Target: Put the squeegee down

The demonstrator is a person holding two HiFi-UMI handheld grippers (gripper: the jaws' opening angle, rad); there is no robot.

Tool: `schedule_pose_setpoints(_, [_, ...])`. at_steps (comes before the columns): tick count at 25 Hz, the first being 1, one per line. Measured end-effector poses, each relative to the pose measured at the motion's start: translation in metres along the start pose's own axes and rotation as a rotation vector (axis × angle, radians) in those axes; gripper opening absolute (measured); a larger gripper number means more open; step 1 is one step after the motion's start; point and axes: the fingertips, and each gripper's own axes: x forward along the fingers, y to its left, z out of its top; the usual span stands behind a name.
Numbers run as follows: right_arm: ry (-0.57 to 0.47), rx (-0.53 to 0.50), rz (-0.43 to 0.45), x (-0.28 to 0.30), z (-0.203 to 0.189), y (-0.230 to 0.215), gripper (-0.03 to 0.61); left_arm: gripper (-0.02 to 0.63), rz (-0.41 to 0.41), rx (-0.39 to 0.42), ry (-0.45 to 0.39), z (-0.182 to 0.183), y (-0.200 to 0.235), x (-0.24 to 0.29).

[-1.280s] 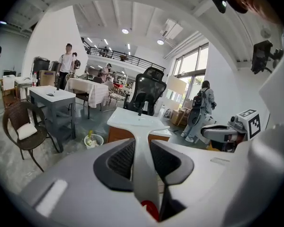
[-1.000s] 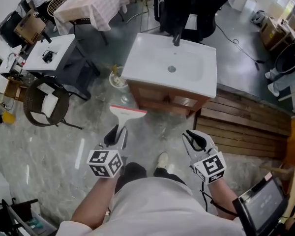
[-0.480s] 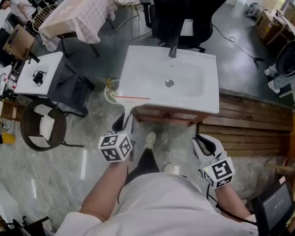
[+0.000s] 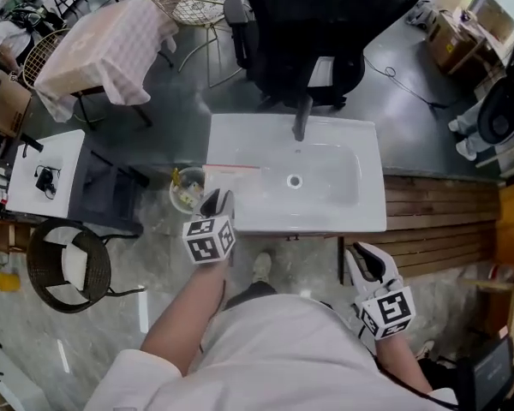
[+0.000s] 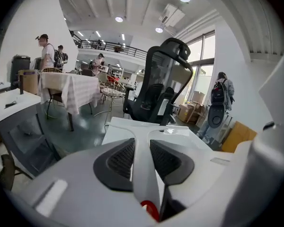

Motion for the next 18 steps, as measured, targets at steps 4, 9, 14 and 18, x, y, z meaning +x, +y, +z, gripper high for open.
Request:
schedule_pose_setpoints(4, [0.026, 0.028, -0.073, 0.016, 0.005, -0.013, 0.050, 0.109, 0.005, 0.008, 0.026, 0.016, 0.022, 0.061])
schedule_pose_setpoints(9, [0.055, 0.069, -0.156, 0.025, 0.010, -0.031, 0.049, 0.109, 0.035, 0.020, 0.059, 0.030, 0.047, 0.127])
schedule_pose_setpoints(14, [0.103, 0.100, -0.238, 0.020, 0.006, -0.047, 0.049, 0.109, 0.073, 0.007, 0.099, 0.025, 0.070, 0.179])
schedule_pose_setpoints(18, [0.137, 0.118, -0.271, 0.017, 0.000, -0.056, 0.049, 0.109, 0.104, -0.002, 0.116, 0.023, 0.082, 0.212])
